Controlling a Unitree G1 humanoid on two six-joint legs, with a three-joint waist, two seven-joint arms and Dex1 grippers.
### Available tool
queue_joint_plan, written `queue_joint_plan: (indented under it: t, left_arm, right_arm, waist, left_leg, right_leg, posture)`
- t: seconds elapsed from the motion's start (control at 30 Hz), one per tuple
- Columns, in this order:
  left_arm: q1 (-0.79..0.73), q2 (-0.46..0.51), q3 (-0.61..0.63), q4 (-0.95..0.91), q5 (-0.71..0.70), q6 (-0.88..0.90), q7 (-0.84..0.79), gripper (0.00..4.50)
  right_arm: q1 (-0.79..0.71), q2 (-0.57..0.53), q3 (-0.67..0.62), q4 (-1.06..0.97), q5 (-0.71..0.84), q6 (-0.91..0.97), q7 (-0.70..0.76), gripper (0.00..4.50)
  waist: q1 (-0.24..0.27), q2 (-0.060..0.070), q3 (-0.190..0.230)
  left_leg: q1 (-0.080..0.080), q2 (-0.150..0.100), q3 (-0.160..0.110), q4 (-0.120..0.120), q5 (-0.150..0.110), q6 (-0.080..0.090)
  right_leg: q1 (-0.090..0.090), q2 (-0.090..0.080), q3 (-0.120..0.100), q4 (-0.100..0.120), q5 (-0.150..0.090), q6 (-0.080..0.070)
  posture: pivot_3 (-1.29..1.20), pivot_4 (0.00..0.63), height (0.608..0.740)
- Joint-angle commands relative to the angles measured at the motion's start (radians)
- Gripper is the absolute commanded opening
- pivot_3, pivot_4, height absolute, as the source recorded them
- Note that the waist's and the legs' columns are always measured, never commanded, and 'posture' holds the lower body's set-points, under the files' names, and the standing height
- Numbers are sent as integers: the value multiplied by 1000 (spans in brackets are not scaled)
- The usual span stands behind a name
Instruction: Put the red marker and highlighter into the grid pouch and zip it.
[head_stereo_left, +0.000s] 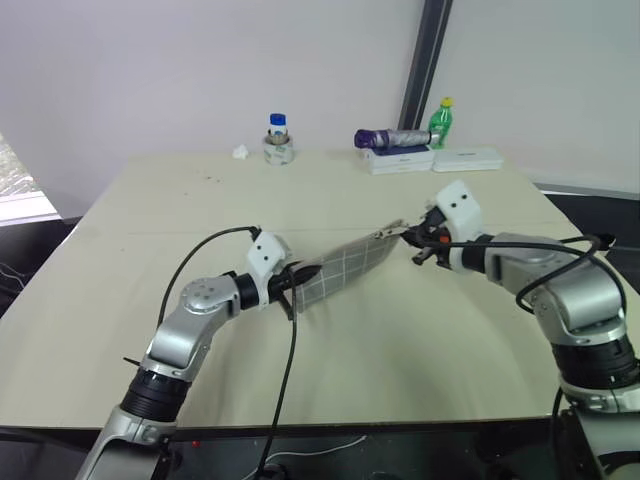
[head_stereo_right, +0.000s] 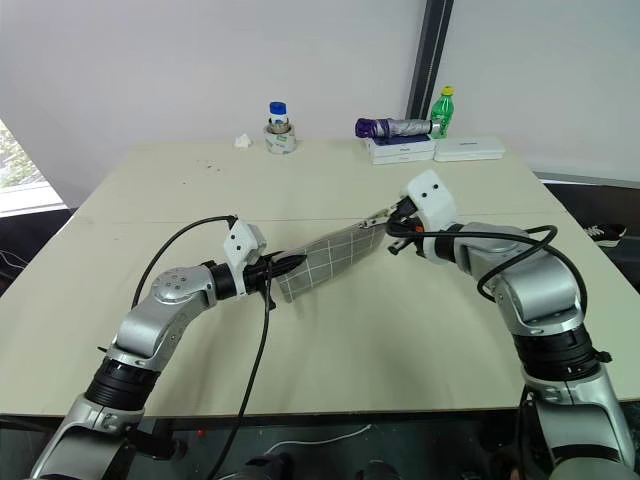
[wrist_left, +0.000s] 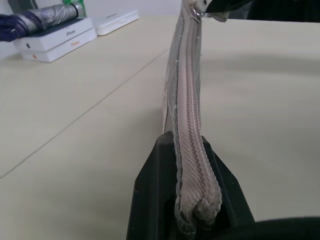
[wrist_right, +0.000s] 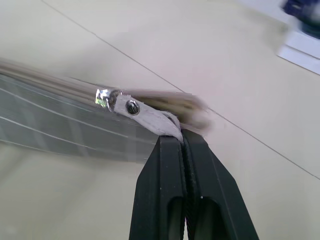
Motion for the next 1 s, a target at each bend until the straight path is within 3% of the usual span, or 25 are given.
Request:
queue_joint_plan:
  t: [0.03, 0.27, 0.37, 0.47, 0.63, 0.83, 0.93, 1.0]
  left_arm:
    - [22, 29, 40, 13, 2, -5, -7, 0]
    - [61, 50, 57, -15, -11, 3, -11, 0]
    - [59, 37, 61, -20, 0, -33, 6, 0]
    - [29, 18, 61, 14, 66, -135, 64, 0]
    - [-18, 10, 59, 102, 178, -333, 145, 0]
    - [11, 11, 12, 186, 239, -391, 124, 0]
    - [38, -12, 35, 168, 197, -350, 121, 1101]
    - [68, -7, 40, 132, 184, -317, 113, 2197]
  right_arm:
    - [-25, -37, -55, 55, -50, -63, -6, 69]
    - [-2, -35, -51, 89, -65, -105, -6, 69]
    - [31, -20, -36, 21, -6, -111, 64, 69]
    - [68, -12, -36, -34, 30, -101, 108, 824]
    - [111, 4, -36, -72, 13, -118, 98, 3331]
    - [177, 21, -24, -57, -10, -155, 95, 3331]
    - [201, 21, -31, -51, -19, -165, 95, 3374]
    - [217, 16, -41, -55, -19, -172, 104, 3374]
  waist:
    - [-2, 0, 0]
    - [-2, 0, 0]
    - [-2, 0, 0]
    - [0, 0, 0]
    - [5, 0, 0]
    - [5, 0, 0]
    - [3, 0, 0]
    - [0, 0, 0]
  left_leg:
    - [0, 0, 0, 0, 0, 0]
    - [0, 1, 0, 0, 0, 0]
    - [0, 1, 0, 0, 0, 0]
    - [0, 1, 0, 0, 0, 0]
    - [0, 0, 0, 1, 0, 0]
    - [0, 0, 0, 0, 0, 0]
    - [0, 0, 0, 1, 0, 0]
    - [0, 0, 0, 0, 0, 0]
  right_leg:
    - [0, 0, 0, 0, 0, 0]
    - [0, 0, 0, 0, 0, 0]
    - [0, 0, 0, 0, 0, 0]
    - [0, 0, 0, 0, 0, 0]
    - [0, 0, 0, 0, 0, 0]
    - [0, 0, 0, 0, 0, 0]
    - [0, 0, 0, 0, 0, 0]
    - [0, 0, 0, 0, 0, 0]
  posture:
    - [0, 150, 737]
    - [0, 150, 737]
    - [0, 150, 737]
    - [0, 150, 737]
    - [0, 150, 737]
    - [0, 150, 737]
    - [0, 150, 737]
    - [0, 150, 737]
